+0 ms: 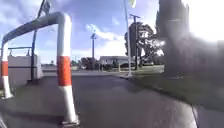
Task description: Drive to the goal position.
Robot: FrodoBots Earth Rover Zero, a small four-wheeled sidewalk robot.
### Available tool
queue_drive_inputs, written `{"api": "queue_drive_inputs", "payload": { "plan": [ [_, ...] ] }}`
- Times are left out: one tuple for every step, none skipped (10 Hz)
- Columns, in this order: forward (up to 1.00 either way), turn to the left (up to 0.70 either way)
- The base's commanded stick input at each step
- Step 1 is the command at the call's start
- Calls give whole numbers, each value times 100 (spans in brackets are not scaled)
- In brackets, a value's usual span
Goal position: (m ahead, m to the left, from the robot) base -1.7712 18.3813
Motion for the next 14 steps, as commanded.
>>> {"api": "queue_drive_inputs", "payload": {
  "plan": [
    [100,0],
    [100,25],
    [100,37],
    [100,40],
    [100,40],
    [100,40],
    [100,40],
    [100,40],
    [100,40],
    [100,40],
    [100,38],
    [100,26],
    [100,2],
    [100,0]
  ]
}}
